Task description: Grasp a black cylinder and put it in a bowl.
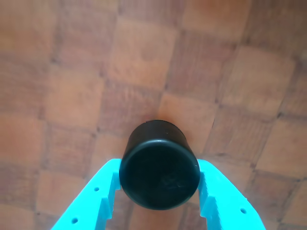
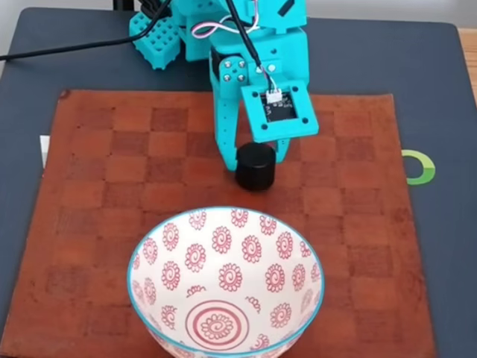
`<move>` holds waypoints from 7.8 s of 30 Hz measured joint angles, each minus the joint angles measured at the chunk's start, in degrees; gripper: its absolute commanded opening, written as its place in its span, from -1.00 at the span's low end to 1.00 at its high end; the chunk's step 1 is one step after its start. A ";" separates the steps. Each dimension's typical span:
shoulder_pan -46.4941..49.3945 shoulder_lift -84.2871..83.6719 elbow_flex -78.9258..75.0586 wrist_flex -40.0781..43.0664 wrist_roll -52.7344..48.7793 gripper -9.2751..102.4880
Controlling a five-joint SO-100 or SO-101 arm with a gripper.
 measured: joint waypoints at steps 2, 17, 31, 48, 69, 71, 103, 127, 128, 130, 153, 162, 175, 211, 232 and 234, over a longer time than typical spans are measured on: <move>0.00 0.00 -1.05 0.00 0.00 -0.60; 4.39 -0.09 -14.06 0.09 -0.35 -0.60; 8.61 -10.55 -30.50 0.09 -0.35 -0.60; 11.51 -35.24 -51.50 0.09 -0.18 -0.60; 12.57 -45.70 -52.65 0.09 -0.18 -0.37; 12.30 -45.70 -52.65 0.09 -0.18 -0.38; 7.12 -2.81 -10.72 0.09 -0.18 -0.38; -0.79 18.81 14.94 0.18 -0.62 -0.38; -0.35 19.78 15.38 0.26 -0.62 -0.38; -0.35 21.71 16.35 0.26 -0.35 -0.38; -3.34 62.58 29.18 0.26 0.00 -0.37; -3.08 67.32 29.53 0.26 0.00 -0.37; -2.37 67.32 29.53 0.26 0.00 -0.38; -2.55 67.32 29.53 0.26 0.00 -0.36; -1.49 67.32 29.53 3.25 -2.72 -0.36; -0.88 67.32 29.53 3.25 -4.13 -0.36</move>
